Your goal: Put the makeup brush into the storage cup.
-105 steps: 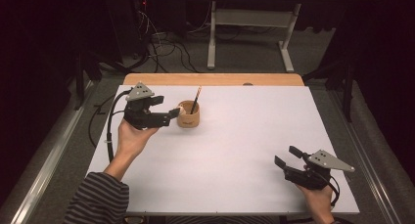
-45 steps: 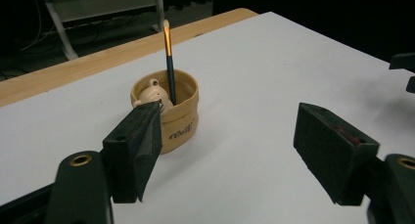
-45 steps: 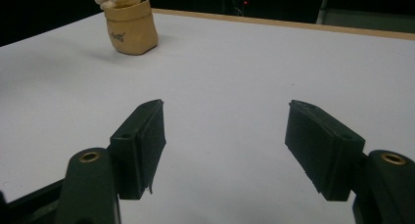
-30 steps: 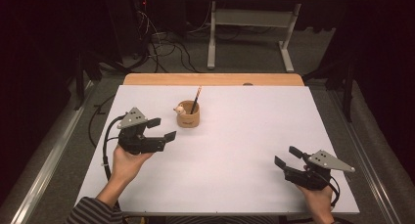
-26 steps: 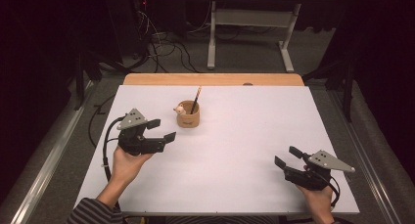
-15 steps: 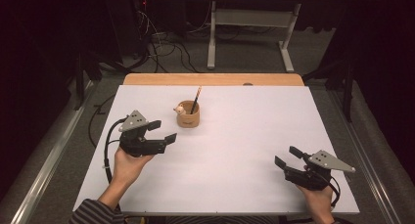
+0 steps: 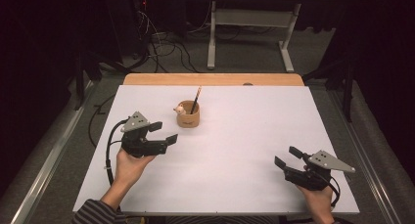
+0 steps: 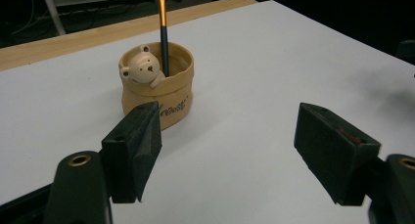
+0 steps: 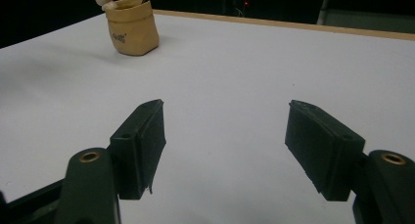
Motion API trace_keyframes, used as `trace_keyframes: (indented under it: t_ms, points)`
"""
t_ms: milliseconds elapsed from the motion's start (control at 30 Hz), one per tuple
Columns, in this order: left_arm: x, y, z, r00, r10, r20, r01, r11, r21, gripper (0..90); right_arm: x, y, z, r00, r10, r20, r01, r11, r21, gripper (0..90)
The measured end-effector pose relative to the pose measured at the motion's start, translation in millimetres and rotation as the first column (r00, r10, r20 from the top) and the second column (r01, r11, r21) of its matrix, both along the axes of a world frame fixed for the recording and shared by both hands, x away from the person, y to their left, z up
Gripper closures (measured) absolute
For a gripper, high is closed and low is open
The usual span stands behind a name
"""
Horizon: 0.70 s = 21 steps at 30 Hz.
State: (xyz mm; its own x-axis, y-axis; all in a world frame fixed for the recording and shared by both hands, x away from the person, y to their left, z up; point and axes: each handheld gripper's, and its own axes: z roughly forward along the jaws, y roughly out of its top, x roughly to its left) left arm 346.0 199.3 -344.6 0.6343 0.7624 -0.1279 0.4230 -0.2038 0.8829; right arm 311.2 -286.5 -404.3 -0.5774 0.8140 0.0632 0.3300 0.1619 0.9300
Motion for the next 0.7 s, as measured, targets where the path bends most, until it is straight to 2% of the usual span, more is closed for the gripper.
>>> trace_keyframes:
  t_ms: [700]
  points:
    - [2.1, -3.0, -9.9, 0.9997, -0.007, -0.021, 0.007, 1.0, 0.003, 26.6, 0.2, 0.0, 0.0, 1.0, 0.005, 0.0, -0.005, 1.0, -0.002, 33.1]
